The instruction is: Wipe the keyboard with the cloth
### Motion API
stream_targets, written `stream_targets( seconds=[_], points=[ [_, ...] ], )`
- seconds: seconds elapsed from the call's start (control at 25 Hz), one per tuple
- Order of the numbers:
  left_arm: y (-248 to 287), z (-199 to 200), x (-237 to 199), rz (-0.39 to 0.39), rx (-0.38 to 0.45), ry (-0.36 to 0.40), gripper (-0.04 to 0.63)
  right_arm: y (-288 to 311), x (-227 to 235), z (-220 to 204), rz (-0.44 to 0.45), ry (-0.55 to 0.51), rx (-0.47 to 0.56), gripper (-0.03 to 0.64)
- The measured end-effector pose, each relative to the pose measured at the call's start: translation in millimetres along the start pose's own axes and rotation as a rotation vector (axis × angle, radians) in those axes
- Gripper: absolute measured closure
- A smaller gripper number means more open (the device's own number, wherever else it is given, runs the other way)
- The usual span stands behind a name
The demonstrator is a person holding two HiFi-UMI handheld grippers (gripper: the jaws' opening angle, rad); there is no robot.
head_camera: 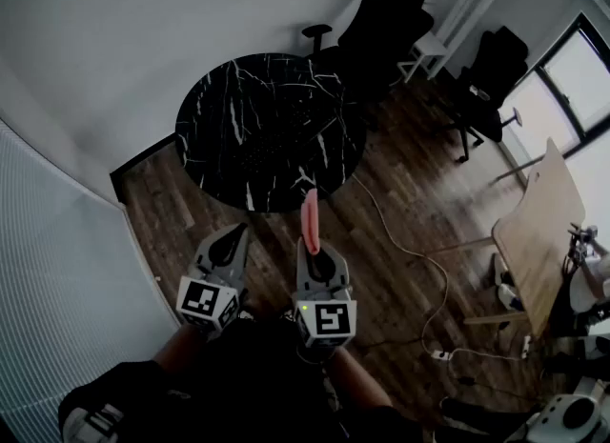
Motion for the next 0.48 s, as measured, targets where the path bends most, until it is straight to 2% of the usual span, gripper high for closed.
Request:
stream_targets(
  seconds=[0.48],
  points=[
    [13, -14, 24, 0.042, -0.027, 0.024, 0.597, -16, 21, -12, 0.092, 0.011, -0.001, 0.611]
  ],
)
Point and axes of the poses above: the fingertips, and each gripper's own axes: y forward along the fingers, x to its right, z out of its top, the point moved 2 cm from there along -y, backward along the fingers, and after that the axes turned 12 degrees about -y, right-handed, at the moved point
